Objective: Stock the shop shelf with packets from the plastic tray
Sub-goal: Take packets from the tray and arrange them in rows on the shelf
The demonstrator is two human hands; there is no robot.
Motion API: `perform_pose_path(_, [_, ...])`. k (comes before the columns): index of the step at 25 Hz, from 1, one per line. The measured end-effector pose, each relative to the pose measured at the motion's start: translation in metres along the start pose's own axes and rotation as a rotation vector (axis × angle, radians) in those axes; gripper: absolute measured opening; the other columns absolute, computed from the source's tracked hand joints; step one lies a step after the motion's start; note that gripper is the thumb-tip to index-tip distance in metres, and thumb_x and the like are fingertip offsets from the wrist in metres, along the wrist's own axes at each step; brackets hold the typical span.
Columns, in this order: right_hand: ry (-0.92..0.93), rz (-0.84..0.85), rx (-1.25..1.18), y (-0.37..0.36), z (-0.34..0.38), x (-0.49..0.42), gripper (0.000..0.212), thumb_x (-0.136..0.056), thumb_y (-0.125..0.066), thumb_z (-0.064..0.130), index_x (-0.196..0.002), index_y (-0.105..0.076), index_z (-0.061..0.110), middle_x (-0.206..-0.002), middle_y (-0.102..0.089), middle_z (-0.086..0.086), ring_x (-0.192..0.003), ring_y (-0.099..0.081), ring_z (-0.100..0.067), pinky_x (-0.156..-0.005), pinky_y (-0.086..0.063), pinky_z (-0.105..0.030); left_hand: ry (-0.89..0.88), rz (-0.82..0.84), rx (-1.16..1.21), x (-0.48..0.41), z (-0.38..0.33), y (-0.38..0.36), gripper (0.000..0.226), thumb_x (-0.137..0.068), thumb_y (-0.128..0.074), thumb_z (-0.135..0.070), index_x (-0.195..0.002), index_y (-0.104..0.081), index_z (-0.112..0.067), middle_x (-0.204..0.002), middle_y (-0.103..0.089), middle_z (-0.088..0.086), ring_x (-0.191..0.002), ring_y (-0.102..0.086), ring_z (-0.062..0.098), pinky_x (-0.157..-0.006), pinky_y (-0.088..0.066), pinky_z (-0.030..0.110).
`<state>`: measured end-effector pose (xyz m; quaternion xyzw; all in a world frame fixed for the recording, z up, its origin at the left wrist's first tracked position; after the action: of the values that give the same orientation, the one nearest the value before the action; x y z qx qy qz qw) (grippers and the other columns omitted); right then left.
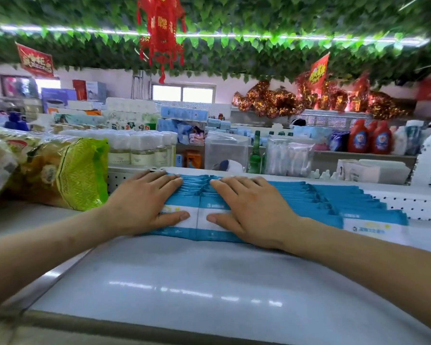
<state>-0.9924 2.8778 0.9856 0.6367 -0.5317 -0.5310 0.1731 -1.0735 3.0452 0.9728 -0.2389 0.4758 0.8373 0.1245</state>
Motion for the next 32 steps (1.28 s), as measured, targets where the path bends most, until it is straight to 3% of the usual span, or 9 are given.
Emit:
perform_pose_path(4, [-0.116, -0.107, -0.062, 0.049, -0.075, 0.041, 0.065, -0.104, -0.021, 0.066, -0.147, -0.041, 0.023, -0.139, -0.058, 0.001, -0.12, -0.058, -0.02, -0.098, -0.049, -0.045, -0.017, -0.134, 0.007, -0.01, -0.015, 0.041, 0.087, -0.097, -0.016, -0.079, -0.145, -0.057, -0.018, -0.142, -0.063, 0.004, -0.127, -0.063, 0.026, -0.109, -0.045, 0.049])
perform_pose_path(9, [-0.604, 0.049, -0.313, 0.032, -0.241, 0.136, 0.058, -0.1, -0.026, 0.071, -0.128, -0.052, 0.028, -0.13, -0.059, -0.001, -0.106, -0.058, -0.014, -0.082, -0.045, -0.037, -0.17, -0.205, 0.089, -0.056, -0.103, 0.083, 0.084, -0.098, -0.021, -0.077, -0.149, -0.051, -0.018, -0.149, -0.057, 0.003, -0.135, -0.056, 0.024, -0.113, -0.039, 0.045])
perform_pose_path(11, [-0.742, 0.088, -0.509, 0.012, -0.277, 0.163, 0.06, -0.097, -0.028, 0.074, -0.126, -0.052, 0.028, -0.129, -0.058, 0.0, -0.105, -0.056, -0.011, -0.084, -0.045, -0.036, -0.217, -0.137, 0.124, -0.08, -0.148, 0.089, 0.093, -0.092, -0.018, -0.086, -0.156, -0.04, -0.022, -0.158, -0.046, -0.001, -0.144, -0.047, 0.02, -0.119, -0.03, 0.04])
perform_pose_path(15, [-0.913, 0.147, -0.868, -0.034, -0.29, 0.181, 0.074, -0.092, -0.037, 0.077, -0.141, -0.044, 0.023, -0.145, -0.05, 0.001, -0.127, -0.05, -0.019, -0.11, -0.038, -0.045, -0.327, 0.033, 0.167, -0.1, -0.235, 0.068, 0.111, -0.082, -0.017, -0.097, -0.164, -0.018, -0.022, -0.17, -0.019, -0.005, -0.156, -0.023, 0.015, -0.126, -0.007, 0.035])
perform_pose_path(21, [-1.04, 0.117, -1.242, -0.056, -0.269, 0.174, 0.037, -0.099, -0.051, 0.052, -0.115, -0.062, 0.019, -0.109, -0.073, -0.009, -0.101, -0.071, -0.024, -0.099, -0.054, -0.043, -0.221, -0.052, 0.125, -0.111, -0.248, 0.059, 0.104, -0.087, -0.028, -0.09, -0.157, -0.039, -0.014, -0.16, -0.044, 0.001, -0.142, -0.05, 0.022, -0.118, -0.03, 0.038])
perform_pose_path(24, [-1.055, 0.12, -1.274, -0.055, -0.263, 0.174, 0.028, -0.102, -0.05, 0.046, -0.104, -0.063, 0.021, -0.099, -0.073, -0.007, -0.092, -0.071, -0.021, -0.089, -0.054, -0.036, -0.207, -0.059, 0.109, -0.111, -0.249, 0.059, 0.101, -0.088, -0.031, -0.088, -0.154, -0.044, -0.013, -0.155, -0.051, 0.002, -0.136, -0.056, 0.023, -0.113, -0.042, 0.041])
perform_pose_path(26, [-1.057, 0.124, -1.274, -0.052, -0.26, 0.174, 0.029, -0.101, -0.051, 0.047, -0.109, -0.062, 0.021, -0.104, -0.073, -0.008, -0.094, -0.07, -0.021, -0.091, -0.054, -0.038, -0.205, -0.039, 0.119, -0.109, -0.249, 0.06, 0.101, -0.088, -0.03, -0.088, -0.154, -0.042, -0.013, -0.156, -0.05, 0.002, -0.137, -0.055, 0.024, -0.114, -0.043, 0.042])
perform_pose_path(29, [-1.01, 0.11, -1.127, -0.035, -0.266, 0.173, 0.049, -0.1, -0.05, 0.053, -0.135, -0.051, 0.02, -0.135, -0.061, -0.008, -0.114, -0.061, -0.022, -0.103, -0.047, -0.042, -0.217, -0.021, 0.132, -0.105, -0.245, 0.068, 0.103, -0.089, -0.024, -0.09, -0.16, -0.03, -0.015, -0.163, -0.039, 0.001, -0.146, -0.045, 0.023, -0.121, -0.035, 0.042])
perform_pose_path(32, [-0.789, 0.095, -0.742, 0.005, -0.256, 0.155, 0.073, -0.1, -0.045, 0.061, -0.159, -0.024, 0.024, -0.165, -0.029, -0.002, -0.146, -0.035, -0.024, -0.115, -0.03, -0.041, -0.217, -0.007, 0.132, -0.097, -0.228, 0.074, 0.103, -0.089, -0.018, -0.09, -0.163, -0.016, -0.018, -0.169, -0.026, 0.0, -0.152, -0.032, 0.02, -0.125, -0.02, 0.037])
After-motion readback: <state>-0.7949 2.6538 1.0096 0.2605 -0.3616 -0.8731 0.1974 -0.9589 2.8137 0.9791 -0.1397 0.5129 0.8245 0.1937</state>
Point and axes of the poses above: each hand's wrist, its own x-axis away from the middle knuckle, its own y-axis out of the back of the hand, z = x × y, the point moved 9 cm from there along -x, towards the middle knuckle
